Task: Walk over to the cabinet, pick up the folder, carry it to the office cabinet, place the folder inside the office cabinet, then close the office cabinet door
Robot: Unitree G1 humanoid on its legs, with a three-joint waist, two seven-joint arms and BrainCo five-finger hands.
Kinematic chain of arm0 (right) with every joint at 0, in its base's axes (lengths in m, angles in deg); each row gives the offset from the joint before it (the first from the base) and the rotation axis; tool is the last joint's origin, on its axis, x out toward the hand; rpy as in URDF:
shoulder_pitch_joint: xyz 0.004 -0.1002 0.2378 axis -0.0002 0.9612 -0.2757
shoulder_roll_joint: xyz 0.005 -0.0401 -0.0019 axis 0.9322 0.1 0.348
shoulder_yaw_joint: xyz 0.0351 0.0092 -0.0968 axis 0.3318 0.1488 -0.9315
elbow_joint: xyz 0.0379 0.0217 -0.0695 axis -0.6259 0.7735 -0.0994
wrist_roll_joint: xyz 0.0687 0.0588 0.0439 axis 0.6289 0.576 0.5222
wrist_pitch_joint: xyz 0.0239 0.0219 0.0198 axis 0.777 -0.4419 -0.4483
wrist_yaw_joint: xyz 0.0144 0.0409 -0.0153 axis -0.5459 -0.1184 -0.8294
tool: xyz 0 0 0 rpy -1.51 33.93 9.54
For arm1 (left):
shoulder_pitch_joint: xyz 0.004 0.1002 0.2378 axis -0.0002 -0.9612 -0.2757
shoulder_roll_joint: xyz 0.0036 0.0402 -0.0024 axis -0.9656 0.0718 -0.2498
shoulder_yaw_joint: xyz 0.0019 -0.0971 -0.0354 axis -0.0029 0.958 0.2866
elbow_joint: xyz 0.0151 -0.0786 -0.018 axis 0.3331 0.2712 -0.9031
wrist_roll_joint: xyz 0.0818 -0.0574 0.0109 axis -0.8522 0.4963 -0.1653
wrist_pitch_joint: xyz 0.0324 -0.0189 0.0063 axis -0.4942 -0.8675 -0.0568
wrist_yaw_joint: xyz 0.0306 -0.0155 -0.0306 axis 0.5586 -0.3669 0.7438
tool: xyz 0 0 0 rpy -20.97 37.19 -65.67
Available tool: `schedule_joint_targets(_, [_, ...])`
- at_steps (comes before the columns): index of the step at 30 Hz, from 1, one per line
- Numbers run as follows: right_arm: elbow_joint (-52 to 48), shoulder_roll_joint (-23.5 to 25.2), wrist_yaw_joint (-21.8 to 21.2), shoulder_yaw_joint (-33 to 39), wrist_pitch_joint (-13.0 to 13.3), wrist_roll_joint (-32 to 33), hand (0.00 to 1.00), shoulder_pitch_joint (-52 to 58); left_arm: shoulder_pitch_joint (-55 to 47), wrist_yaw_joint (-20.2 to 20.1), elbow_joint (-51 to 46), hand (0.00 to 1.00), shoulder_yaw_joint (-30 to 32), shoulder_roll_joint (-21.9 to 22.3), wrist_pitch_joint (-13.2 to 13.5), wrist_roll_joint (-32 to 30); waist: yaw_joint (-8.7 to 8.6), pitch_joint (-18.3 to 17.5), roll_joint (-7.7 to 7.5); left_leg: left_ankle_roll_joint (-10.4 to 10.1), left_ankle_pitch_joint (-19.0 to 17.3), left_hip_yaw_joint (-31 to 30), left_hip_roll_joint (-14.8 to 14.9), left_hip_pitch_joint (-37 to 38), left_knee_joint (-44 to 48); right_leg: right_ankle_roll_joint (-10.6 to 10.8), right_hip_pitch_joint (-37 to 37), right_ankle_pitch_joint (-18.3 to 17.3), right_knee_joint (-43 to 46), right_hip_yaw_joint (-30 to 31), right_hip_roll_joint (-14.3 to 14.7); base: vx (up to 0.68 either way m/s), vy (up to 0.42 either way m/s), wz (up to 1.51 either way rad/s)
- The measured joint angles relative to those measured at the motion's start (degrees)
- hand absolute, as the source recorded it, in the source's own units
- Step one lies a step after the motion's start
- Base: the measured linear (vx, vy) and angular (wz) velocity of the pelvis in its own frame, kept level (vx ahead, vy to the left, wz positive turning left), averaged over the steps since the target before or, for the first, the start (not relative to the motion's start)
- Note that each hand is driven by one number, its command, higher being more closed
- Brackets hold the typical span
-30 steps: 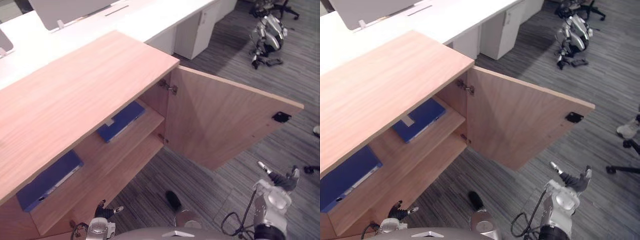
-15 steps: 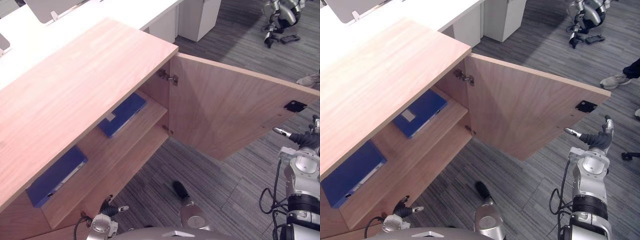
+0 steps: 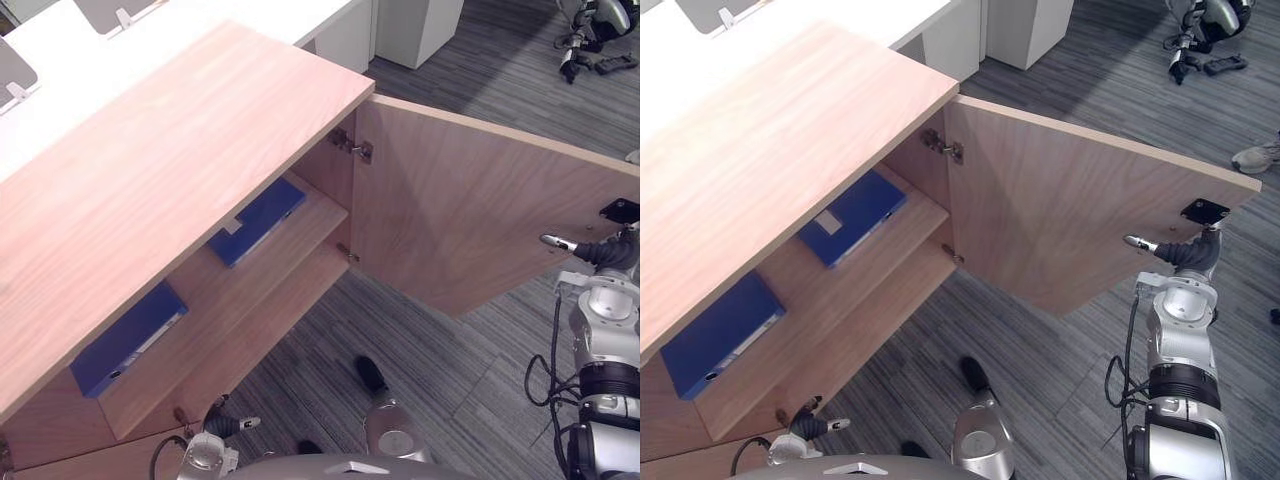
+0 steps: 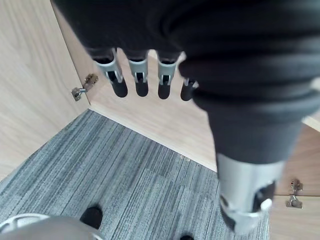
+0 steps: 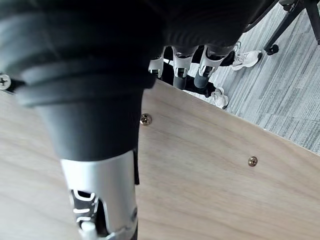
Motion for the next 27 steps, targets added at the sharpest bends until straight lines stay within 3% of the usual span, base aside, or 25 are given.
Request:
schedule_joint_targets(7, [-5.5,2.2,0.9,1.9,0.0,0.1,0.0,1.6,-0.4,0.1,0.0,0.0,0.1,0.0,-0.1,-0.5,0.02,0.3,-0.45,0.0,0.5,-0.7,-0.2,-0.1,0.0,-0.8,-0.2,-0.5,-0.4,-2.1,-0.7,-0.07,-0.073,0.05])
schedule_joint_targets(14, [-22.5,13.6,1.1,5.1,0.8,0.5,0.0,11.3,-0.2,0.1,-0.1,0.0,1.8,0.1,-0.8,-2.2,-0.7,0.0,-0.89,-0.1,0.5,-0.7,0.6,0.3,0.0,-0.4,0.0,0.3,-0.2,-1.8,0.3,0.01,-0.069,-0.07])
schedule_joint_targets(17, [-29.8,20.7,1.0,3.6,1.7,1.1,0.0,18.1,-0.1,0.6,0.1,0.0,2.8,-0.1,-1.2,-2.7,-1.2,-0.7,-2.17,-0.2,0.6,-0.7,0.9,0.5,0.1,-0.6,0.1,0.7,-0.1,-1.5,0.8,-0.02,-0.081,-0.08])
schedule_joint_targets(21, [-37.6,28.4,0.4,-1.8,3.0,1.7,0.0,27.9,-0.1,0.8,0.1,0.0,2.6,0.0,-2.1,-3.4,-1.28,-2.2,-5.12,-0.3,0.6,-0.1,0.8,0.5,0.4,-1.0,-0.2,1.1,-0.4,-0.2,1.1,-0.07,-0.082,-0.12])
schedule_joint_targets(27, [-45.8,32.6,-2.6,-10.0,3.5,1.7,0.0,39.5,0.5,1.1,0.1,0.0,2.4,0.1,-2.4,-4.1,-1.22,-2.9,-6.48,-0.2,-0.1,0.1,0.9,0.3,2.3,-2.2,0.3,1.6,-0.3,0.1,0.6,-0.08,-0.071,-0.04])
